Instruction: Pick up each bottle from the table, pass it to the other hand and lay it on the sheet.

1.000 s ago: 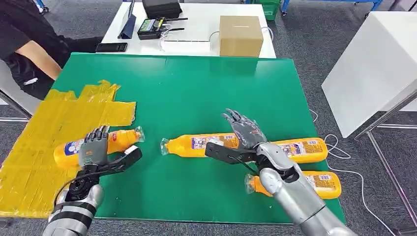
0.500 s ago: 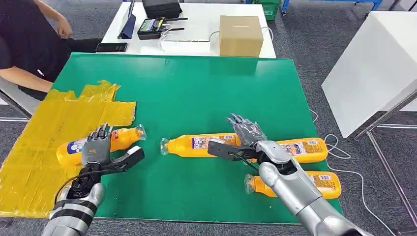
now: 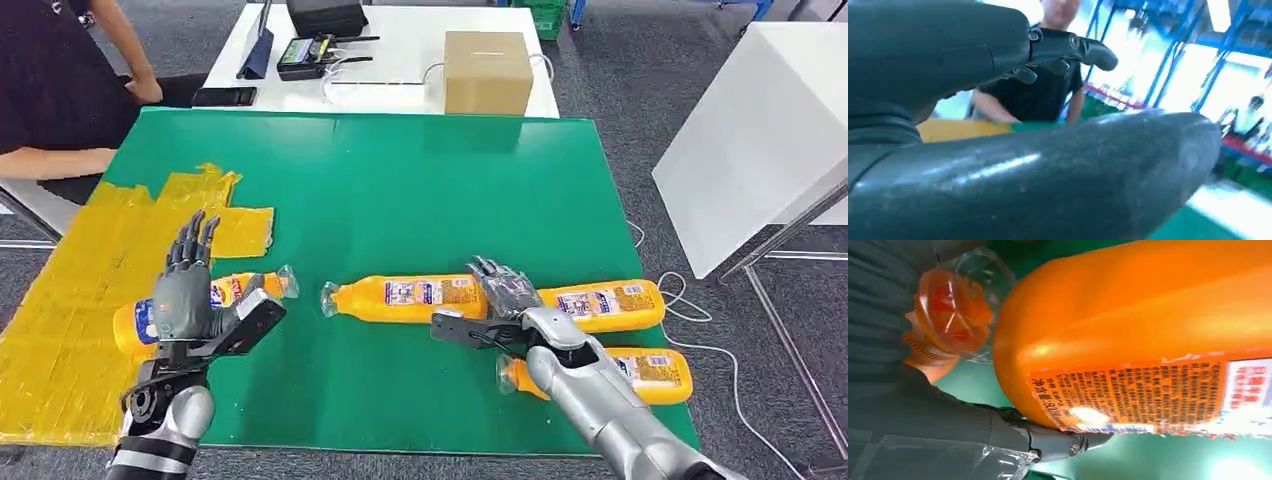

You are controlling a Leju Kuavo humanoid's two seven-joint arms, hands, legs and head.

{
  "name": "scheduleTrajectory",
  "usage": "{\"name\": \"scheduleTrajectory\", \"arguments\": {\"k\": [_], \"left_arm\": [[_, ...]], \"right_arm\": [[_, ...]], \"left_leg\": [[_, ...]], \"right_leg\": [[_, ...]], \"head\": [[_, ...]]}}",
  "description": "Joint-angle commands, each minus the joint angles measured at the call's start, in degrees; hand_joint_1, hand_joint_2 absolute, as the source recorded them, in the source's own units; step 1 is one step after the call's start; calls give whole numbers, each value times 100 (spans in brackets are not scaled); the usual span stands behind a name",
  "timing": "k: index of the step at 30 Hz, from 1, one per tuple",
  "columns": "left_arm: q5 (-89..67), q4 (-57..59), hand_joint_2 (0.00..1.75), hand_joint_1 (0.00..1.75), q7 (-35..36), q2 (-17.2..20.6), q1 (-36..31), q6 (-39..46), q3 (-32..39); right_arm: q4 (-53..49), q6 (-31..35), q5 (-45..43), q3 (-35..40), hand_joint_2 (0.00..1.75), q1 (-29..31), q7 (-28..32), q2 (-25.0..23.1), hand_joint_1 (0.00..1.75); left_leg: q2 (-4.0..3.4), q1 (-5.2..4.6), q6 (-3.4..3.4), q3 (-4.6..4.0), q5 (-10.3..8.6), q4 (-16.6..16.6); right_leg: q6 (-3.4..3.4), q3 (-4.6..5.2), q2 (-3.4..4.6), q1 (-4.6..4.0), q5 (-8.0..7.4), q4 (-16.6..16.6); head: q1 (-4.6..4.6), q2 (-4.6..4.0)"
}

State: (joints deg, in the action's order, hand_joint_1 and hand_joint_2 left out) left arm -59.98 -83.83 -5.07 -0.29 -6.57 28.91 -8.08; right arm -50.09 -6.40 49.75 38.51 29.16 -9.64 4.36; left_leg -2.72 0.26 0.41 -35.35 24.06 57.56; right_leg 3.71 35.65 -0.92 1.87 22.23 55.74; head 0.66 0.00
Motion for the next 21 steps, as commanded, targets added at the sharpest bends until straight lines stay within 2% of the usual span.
{"name": "scheduleTrajectory", "arguments": {"k": [1,2,3,4,5,8,10,11,12,17,21], "left_arm": [[290,-895,0,0,-253,-173,382,324,-582],[384,-889,0,0,-250,-174,383,268,-610],[388,-890,0,0,-250,-166,390,271,-601],[387,-888,0,0,-251,-174,406,278,-600],[410,-893,0,0,-266,-169,415,264,-608],[410,-893,0,0,-266,-169,415,264,-608],[410,-893,0,0,-266,-169,415,264,-608],[410,-893,0,0,-266,-169,415,264,-608],[422,-903,0,0,-278,-164,428,262,-598],[391,-1100,0,0,-309,-213,584,200,-537],[377,-1139,0,0,-307,-219,612,182,-533]], "right_arm": [[1463,-41,195,544,175,79,151,-431,173],[1492,-2,196,548,175,72,159,-460,166],[1483,17,190,543,175,63,167,-479,166],[1473,44,183,529,175,42,171,-492,150],[1464,65,192,527,175,35,164,-498,147],[1464,65,192,527,175,35,164,-498,147],[1464,65,192,527,175,35,164,-498,147],[1464,65,192,527,175,35,164,-498,147],[1452,100,215,523,175,37,143,-492,0],[1218,522,469,351,175,-23,-191,-606,0],[1137,519,507,312,175,-28,-225,-618,0]], "left_leg": [[21,20,-9,53,13,-2],[-3,13,-8,71,19,-6],[15,21,-10,82,20,-6],[3,22,-13,95,21,-7],[-16,14,-11,111,24,-10],[-9,21,-12,123,19,-11],[-30,22,-11,139,24,-9],[7,32,-13,129,16,-13],[-30,28,-12,148,21,-13],[-47,29,-12,156,25,-10],[-36,32,-13,151,24,-8]], "right_leg": [[-30,-50,12,-17,3,-10],[-28,-53,20,-11,7,-12],[-44,-67,18,-18,6,-15],[-38,-80,24,-18,5,-15],[-28,-89,32,-10,8,-12],[-39,-97,36,-17,5,-17],[-32,-109,48,-17,7,-13],[-53,-106,34,-28,0,-23],[-38,-117,50,-22,3,-18],[-33,-123,63,-22,4,-13],[-39,-119,57,-25,4,-12]], "head": [[4,0],[0,0],[-2,0],[0,0],[2,0],[0,0],[0,0],[0,0],[0,0],[0,0],[0,0]]}}
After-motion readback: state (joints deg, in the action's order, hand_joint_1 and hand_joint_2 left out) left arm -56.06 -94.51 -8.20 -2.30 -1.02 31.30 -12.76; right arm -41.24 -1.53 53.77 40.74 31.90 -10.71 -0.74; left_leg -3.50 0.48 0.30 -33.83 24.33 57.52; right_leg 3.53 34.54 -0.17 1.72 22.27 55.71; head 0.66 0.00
